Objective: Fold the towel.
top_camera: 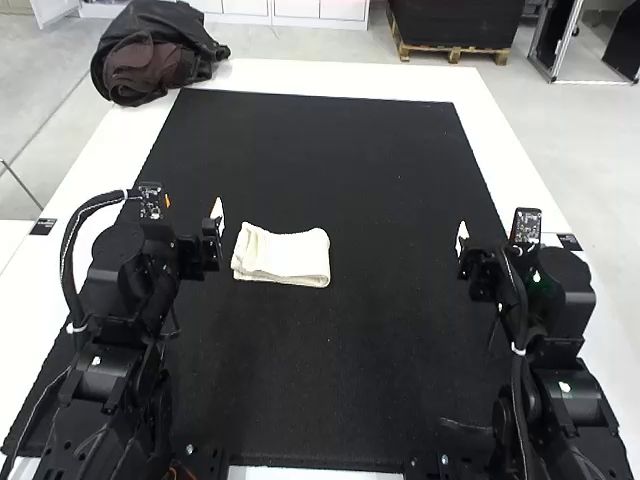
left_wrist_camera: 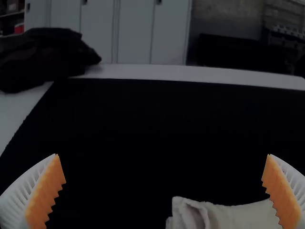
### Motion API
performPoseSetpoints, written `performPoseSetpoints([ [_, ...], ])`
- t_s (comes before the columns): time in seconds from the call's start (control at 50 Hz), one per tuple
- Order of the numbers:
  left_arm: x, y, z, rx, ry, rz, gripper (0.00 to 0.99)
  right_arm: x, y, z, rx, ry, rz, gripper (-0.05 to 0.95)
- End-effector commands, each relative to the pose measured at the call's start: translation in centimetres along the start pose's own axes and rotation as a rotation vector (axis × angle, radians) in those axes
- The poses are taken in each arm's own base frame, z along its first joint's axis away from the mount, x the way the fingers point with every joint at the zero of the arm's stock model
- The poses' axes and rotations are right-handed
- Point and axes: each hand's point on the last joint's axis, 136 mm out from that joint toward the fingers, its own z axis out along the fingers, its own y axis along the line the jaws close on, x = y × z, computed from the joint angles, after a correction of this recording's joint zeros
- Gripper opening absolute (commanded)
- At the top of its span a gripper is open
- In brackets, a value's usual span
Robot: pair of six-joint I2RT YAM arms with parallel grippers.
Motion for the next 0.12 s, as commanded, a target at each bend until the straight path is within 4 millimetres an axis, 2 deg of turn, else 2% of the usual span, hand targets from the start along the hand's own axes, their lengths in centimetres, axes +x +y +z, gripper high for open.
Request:
performPoseSetpoints([
  [0.0,-0.23,0.34,-0.05,-0.017,-0.014,-0.007,0.970,-0.03,-0.62,-0.01,0.030,-0.006,-0.007,0.91],
  [0.1,-0.23,0.34,-0.05,-0.017,-0.014,-0.007,0.970,-0.03,-0.62,-0.01,0.030,-0.006,-0.007,0.91],
])
